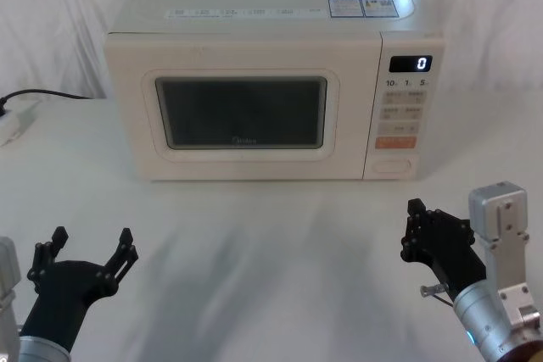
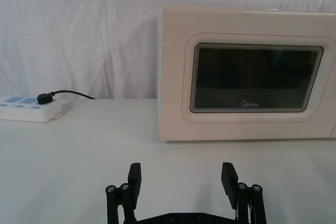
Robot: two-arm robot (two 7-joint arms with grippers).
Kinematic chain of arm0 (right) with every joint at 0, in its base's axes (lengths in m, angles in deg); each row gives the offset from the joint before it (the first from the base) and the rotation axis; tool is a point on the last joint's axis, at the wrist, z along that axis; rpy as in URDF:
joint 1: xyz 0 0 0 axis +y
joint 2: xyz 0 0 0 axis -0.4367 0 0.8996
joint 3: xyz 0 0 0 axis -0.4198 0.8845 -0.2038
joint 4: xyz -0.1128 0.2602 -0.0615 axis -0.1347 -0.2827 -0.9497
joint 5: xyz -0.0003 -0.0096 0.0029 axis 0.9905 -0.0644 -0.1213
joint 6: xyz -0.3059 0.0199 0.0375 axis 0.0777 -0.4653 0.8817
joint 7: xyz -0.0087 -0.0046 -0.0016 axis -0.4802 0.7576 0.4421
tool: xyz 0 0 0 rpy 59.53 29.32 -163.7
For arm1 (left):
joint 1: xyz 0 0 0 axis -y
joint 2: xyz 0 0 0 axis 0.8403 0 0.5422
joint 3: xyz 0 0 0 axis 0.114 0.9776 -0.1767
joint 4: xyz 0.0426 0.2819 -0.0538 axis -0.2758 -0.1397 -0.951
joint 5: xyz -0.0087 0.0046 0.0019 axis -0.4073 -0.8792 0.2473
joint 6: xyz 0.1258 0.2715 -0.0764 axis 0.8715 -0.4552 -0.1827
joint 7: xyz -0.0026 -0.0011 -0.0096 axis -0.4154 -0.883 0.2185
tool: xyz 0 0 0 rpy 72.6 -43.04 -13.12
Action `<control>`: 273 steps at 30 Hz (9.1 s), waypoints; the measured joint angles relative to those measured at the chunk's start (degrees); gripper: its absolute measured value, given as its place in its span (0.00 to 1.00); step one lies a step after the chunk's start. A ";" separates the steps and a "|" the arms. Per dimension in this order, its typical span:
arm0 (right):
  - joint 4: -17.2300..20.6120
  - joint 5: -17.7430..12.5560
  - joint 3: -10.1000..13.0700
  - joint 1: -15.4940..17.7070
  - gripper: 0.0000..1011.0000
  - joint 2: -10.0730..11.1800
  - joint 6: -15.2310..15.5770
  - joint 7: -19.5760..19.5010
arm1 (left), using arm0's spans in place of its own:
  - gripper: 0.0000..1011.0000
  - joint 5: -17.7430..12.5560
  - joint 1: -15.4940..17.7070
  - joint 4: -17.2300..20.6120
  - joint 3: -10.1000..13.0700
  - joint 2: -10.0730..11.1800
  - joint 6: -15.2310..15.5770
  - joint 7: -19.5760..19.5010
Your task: Press the button to open the microwave door with one hand; close the microwave door with the other hand.
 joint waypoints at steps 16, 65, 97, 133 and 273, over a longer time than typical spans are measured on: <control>-10.20 0.14 1.98 -8.79 0.00 -3.28 2.01 2.58 | 0.99 0.00 0.00 0.00 0.00 0.00 0.00 0.00; -33.71 0.86 3.63 -24.57 0.00 -8.05 -1.97 0.87 | 0.99 0.00 0.00 0.00 0.00 0.00 0.00 0.00; -39.85 2.23 4.78 -28.69 0.00 -9.57 -4.61 -0.46 | 0.99 0.00 0.00 0.00 0.00 0.00 0.00 0.00; -40.75 3.10 5.78 -29.65 0.00 -9.53 -3.40 -0.94 | 0.99 0.00 0.00 0.00 0.00 0.00 0.00 0.00; -7.72 -9.58 8.51 -1.36 0.47 -0.15 -9.67 6.48 | 0.99 0.00 0.00 0.00 0.00 0.00 0.00 0.00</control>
